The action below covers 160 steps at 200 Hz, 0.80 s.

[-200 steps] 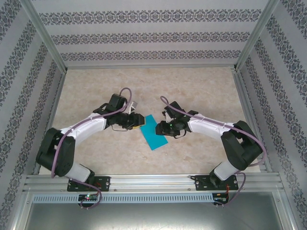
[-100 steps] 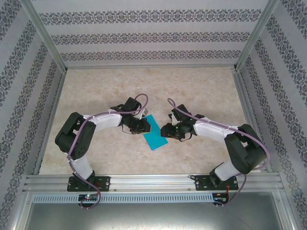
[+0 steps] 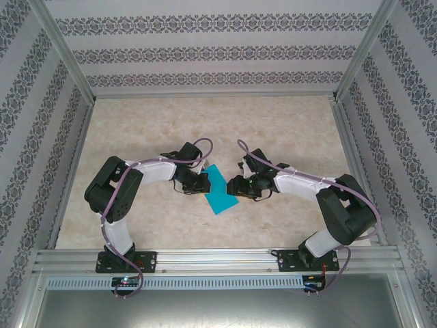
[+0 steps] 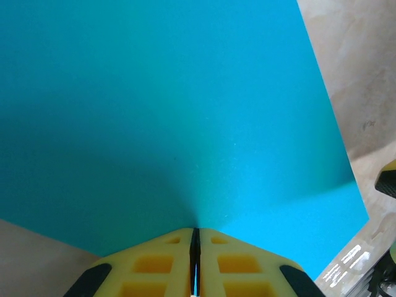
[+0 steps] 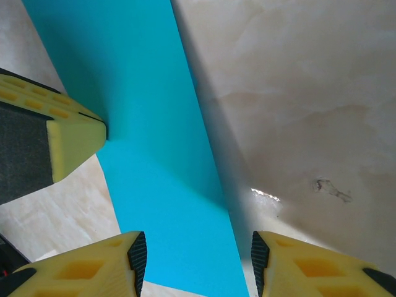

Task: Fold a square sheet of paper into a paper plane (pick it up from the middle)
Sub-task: Third fold the triangle at the center of the table.

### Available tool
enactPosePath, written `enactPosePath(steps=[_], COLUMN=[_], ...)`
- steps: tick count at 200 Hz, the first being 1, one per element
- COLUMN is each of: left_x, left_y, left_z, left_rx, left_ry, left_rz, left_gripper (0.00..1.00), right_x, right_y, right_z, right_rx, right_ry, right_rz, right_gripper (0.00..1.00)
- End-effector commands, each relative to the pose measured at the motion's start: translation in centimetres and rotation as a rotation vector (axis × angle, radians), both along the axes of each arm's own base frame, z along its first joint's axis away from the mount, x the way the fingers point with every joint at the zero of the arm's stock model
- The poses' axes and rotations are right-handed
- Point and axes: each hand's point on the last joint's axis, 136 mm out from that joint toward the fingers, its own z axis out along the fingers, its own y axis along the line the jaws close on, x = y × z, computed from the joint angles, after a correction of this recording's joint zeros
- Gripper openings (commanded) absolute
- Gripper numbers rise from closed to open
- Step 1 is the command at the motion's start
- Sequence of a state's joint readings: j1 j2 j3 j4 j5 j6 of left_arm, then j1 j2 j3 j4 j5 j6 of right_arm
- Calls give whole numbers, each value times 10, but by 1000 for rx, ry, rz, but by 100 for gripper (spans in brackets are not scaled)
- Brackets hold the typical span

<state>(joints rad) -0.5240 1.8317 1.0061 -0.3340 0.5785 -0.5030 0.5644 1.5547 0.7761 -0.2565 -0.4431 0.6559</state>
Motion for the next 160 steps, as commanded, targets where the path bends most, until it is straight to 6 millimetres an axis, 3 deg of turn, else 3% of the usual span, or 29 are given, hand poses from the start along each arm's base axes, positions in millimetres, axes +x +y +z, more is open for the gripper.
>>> enactPosePath(steps=[1,54,91,160], left_x=[-9,-14,-15,-15], left_y=[10,12,12,12], left_z=[-20,-29,-31,-31], left_rx=[72,81,80,81], left_ry=[29,43,50,52], left_rz=[-27,-31,-35,-38], left_gripper=[12,11,11,11], right_x=[3,-1,-5,-7], right_y=[2,6,17,13], right_z=[-2,-5,8,28], right_rx=[19,30,122,181], right_ry=[22,49,46,15], right_rz=[-2,24,44,16], right_gripper=[50,50,48,45])
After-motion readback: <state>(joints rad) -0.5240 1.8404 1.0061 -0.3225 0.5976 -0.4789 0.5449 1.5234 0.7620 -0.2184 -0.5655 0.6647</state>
